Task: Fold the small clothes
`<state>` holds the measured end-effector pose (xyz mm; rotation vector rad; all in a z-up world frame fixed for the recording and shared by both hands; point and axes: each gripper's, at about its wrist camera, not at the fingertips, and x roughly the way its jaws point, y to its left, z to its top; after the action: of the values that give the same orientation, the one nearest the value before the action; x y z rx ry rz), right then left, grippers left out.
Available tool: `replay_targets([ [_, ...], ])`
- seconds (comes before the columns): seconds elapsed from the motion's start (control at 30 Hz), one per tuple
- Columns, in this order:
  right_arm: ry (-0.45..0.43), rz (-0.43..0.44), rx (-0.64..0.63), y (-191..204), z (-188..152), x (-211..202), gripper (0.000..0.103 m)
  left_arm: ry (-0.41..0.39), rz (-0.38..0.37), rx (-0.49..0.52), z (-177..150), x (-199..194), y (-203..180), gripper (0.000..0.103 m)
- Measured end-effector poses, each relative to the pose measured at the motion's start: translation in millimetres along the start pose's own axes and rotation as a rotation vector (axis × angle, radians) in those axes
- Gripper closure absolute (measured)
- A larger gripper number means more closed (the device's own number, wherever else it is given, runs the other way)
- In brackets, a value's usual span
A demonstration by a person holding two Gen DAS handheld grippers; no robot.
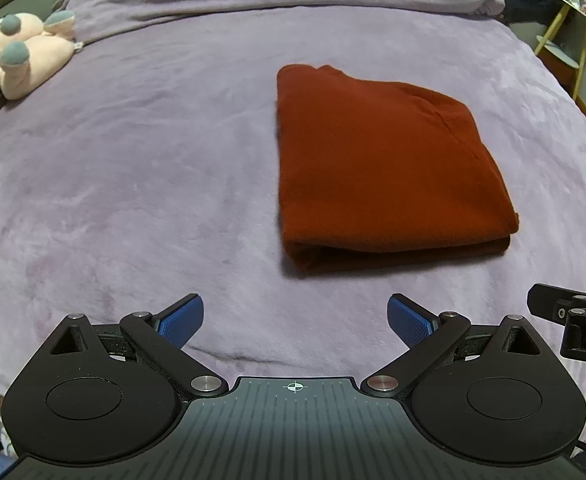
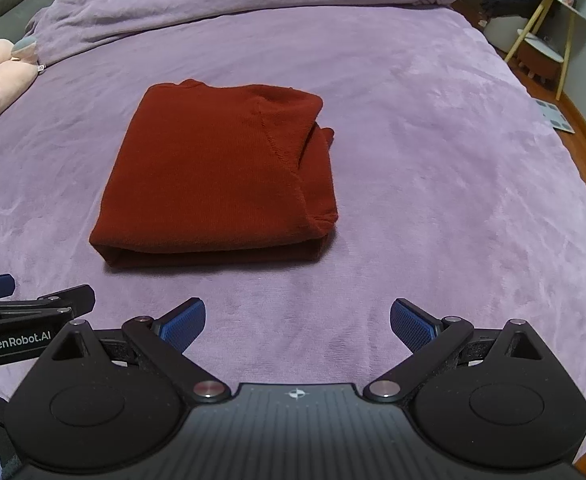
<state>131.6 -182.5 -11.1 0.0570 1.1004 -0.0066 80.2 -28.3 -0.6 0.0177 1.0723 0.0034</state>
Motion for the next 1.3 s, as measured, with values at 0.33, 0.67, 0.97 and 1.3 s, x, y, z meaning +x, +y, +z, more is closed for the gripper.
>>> replay_targets([
  [0.33,-0.001,-0.003,0.004,-2.3,0.0,-0.4,0.004,0.014,-0.002,-0.001,-0.2,3.1,-3.4,0.002],
  [0.67,0.004,-0.010,0.009,-2.9,0.0,-0.9,0.004,0.016,-0.001,0.005,-0.3,2.0,-5.9,0.002],
  [0.97,-0.007,-0.014,0.005,-3.0,-0.4,-3.2,0.004,0.014,-0.003,0.011,-0.6,1.0,-6.0,0.002],
  [1.3,-0.003,-0.017,0.009,-3.0,0.5,-3.3,0.004,0.019,-0.002,0.014,-1.2,0.2,-7.4,0.002],
])
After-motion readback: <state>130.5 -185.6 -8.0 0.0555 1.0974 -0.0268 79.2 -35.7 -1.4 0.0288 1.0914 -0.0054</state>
